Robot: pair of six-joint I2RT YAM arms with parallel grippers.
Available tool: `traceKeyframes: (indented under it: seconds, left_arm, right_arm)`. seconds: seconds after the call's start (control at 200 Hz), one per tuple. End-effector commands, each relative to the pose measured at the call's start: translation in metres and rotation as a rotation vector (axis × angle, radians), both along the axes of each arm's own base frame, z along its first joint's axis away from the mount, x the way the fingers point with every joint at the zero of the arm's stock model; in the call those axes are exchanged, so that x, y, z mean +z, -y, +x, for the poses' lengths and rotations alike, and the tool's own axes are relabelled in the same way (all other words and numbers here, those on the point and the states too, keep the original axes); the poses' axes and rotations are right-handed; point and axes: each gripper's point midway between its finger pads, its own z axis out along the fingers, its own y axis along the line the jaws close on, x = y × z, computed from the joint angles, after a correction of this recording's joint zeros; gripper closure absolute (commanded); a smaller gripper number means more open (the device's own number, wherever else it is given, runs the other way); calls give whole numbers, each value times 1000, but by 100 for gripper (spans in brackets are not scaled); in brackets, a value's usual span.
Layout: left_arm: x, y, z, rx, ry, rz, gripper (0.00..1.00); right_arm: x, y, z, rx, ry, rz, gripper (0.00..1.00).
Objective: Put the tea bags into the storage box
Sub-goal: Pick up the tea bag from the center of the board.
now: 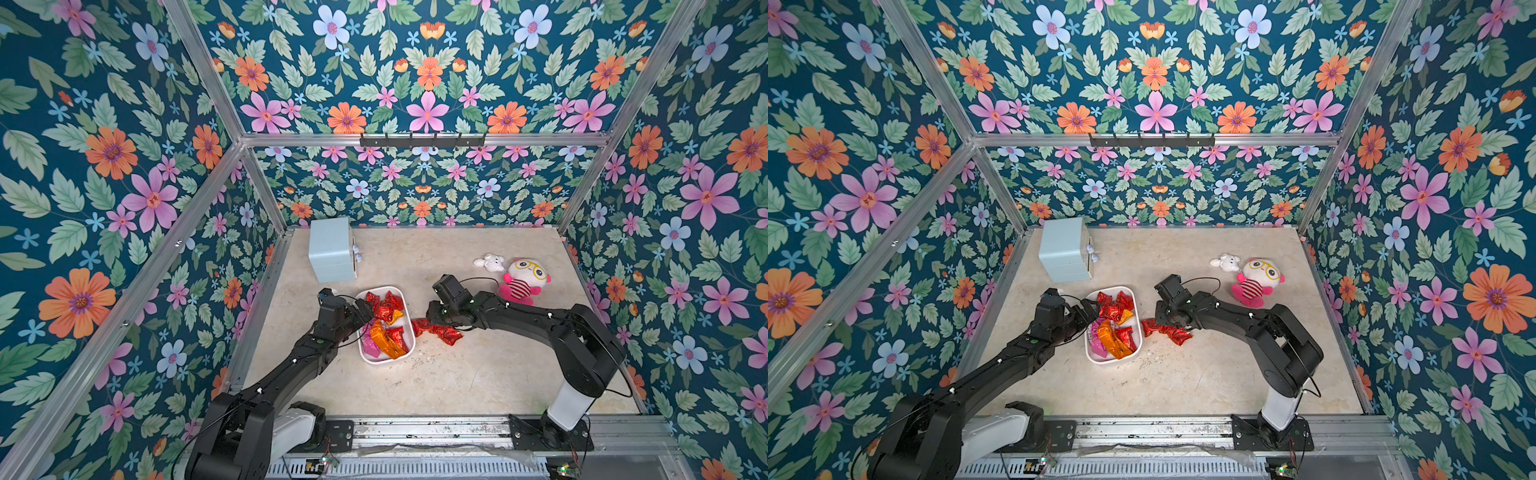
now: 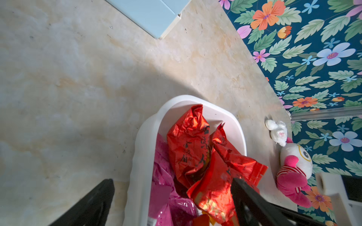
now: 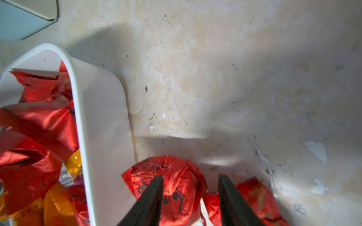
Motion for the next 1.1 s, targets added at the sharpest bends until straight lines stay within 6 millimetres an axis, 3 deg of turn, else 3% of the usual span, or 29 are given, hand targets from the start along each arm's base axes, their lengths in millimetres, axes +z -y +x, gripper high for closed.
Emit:
traceKeyframes:
  seconds: [0.0,0.23,0.485,0.855,0.995,1.095]
  left_arm:
    - [-1,-5,-2,22,2,10,1]
    - [-3,-9,-4,37,0,27,1]
    - [-5,-8,-2,35,-7,29,1]
    - [-2,-12,0,58,-4,42,1]
    - [1,-18,2,85,3,57,1]
    - [4,-21,4,100,12,66,1]
  right_arm:
    - [-6,-6,3,3,-12,15,52]
    - [-17,-8,0,10,-39,18,74]
    - [-13,-6,-1,2,-33,26,100]
    - [12,0,4,-10,16,28,100]
    - [33,2,6,5,65,32,100]
    - [49,-10,4,53,96,77,100]
